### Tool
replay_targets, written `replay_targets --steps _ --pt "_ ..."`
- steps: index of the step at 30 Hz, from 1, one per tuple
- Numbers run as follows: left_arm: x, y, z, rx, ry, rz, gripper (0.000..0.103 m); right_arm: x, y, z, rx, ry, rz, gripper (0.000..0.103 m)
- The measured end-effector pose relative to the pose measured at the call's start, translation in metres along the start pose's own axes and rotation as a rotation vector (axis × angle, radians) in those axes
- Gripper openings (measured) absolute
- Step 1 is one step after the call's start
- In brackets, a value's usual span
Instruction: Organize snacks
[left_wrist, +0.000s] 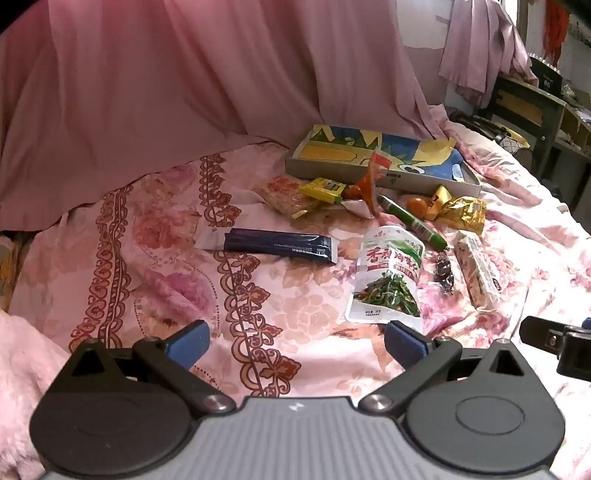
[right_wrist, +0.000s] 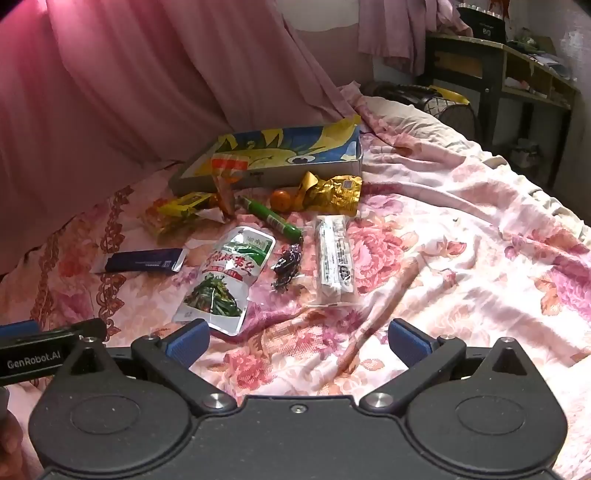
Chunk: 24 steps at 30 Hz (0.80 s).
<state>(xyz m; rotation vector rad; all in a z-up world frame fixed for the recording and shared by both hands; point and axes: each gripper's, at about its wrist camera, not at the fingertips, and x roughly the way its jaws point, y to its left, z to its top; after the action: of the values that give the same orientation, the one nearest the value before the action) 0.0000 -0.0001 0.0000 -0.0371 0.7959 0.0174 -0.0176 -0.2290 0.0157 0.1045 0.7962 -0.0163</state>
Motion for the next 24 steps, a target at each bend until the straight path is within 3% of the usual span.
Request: replay_targets --steps 24 --pt "0.002 0.001 -0.003 -0.001 0.007 -0.006 0.103 0.003 0.001 -0.002 -0.012 0.010 -0.008 0.102"
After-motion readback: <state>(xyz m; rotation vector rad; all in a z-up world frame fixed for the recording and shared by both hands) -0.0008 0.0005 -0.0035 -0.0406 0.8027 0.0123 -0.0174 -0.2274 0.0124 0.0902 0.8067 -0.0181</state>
